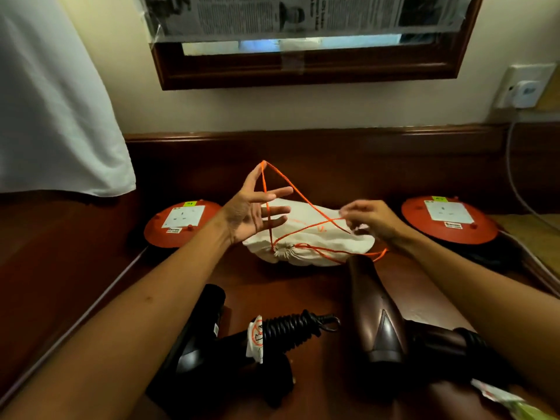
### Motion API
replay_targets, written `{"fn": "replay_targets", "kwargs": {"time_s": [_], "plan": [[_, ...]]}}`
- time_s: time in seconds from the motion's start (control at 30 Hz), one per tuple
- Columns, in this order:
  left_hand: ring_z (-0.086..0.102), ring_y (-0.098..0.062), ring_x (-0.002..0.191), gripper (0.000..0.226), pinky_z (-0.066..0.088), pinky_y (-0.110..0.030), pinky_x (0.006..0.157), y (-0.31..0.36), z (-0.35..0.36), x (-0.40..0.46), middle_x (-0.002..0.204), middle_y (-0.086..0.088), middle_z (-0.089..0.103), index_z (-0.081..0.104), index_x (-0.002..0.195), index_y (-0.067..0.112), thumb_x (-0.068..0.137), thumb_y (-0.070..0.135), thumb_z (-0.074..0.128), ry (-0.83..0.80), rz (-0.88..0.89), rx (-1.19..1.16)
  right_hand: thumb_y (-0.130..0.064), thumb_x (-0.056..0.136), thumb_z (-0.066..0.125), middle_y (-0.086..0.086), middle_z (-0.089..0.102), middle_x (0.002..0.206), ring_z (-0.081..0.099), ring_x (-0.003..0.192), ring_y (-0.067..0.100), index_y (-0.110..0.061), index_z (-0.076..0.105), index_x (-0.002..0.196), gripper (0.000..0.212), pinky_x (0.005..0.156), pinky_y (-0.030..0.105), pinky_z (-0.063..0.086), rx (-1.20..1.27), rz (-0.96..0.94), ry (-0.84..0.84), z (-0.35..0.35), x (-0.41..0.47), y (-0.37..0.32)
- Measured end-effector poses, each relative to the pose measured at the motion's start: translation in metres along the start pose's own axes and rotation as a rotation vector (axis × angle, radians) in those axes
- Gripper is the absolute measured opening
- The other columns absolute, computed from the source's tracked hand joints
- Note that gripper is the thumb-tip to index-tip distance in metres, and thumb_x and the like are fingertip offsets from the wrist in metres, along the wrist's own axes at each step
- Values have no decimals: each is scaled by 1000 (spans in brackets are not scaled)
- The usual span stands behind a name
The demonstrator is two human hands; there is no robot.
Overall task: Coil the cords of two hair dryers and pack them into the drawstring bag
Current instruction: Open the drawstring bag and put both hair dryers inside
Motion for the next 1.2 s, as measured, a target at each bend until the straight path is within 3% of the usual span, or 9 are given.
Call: {"fn": "replay_targets", "kwargs": {"time_s": [0.07,0.13,0.3,0.4,0.5,0.6,0.77,0.97,1.2], "plan": [[68,-25,84,73,55,-40,75,8,3,1,118,-12,66,35,139,44,83,1,52,28,49,-55,-13,88,65,10,61,100,57,88,21,-10,62,113,26,79,42,46,185,23,132,-11,2,8],[67,-25,87,63,53,-41,79,24,3,1,110,-9,69,39,138,37,85,4,48,54,132,-180,-19,87,69,11,59,116,58,98,21,-12,53,127,44,78,34,49,-63,42,118,-8,3,20],[68,-25,84,42,50,-37,78,70,-44,-7,95,-8,69,54,122,29,85,12,46,362,301,-411,-42,79,74,8,59,127,58,112,21,-18,47,135,67,94,28,46,-622,154,-311,39,-11,62],[65,-22,76,42,48,-35,78,63,-111,-20,87,-5,64,55,121,22,79,16,54,793,144,132,-44,80,73,7,55,132,54,115,23,-18,52,132,62,92,30,42,-812,163,-293,30,-4,60],[57,-37,110,66,48,-44,95,44,-168,-38,123,-18,57,44,132,7,73,25,66,970,-206,840,-46,83,67,11,62,126,58,109,27,-12,63,119,50,90,36,45,-941,207,-252,16,5,62],[47,-44,121,62,42,-49,100,28,-181,-46,132,-26,49,43,132,6,78,28,65,912,-414,1323,-45,83,65,15,66,117,61,99,29,-7,63,115,49,81,35,47,-1008,282,-203,6,8,63],[66,-25,97,28,53,-35,85,10,-49,3,106,-10,71,70,106,16,79,15,61,295,160,1532,-31,76,63,7,67,106,62,100,30,-19,68,101,28,83,39,50,-1160,-57,71,25,10,-2],[64,-13,69,20,50,-28,62,-64,62,26,83,-3,74,75,87,12,78,30,72,-225,161,1578,-41,76,75,3,71,96,65,88,21,-20,72,98,31,80,38,54,-1012,-104,-352,80,-2,8],[64,-29,87,28,51,-35,65,-105,48,49,101,-12,68,62,105,12,78,20,66,-73,39,1554,-29,80,68,11,70,105,64,93,29,-12,64,109,34,76,40,51,-1062,-243,-260,87,-7,4]]}}
Point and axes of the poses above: each hand's wrist, its own x-axis towards the middle knuckle, its own z-axis out of the palm, y = z × x, the point moved 10 cm from there along x, towards the middle knuckle
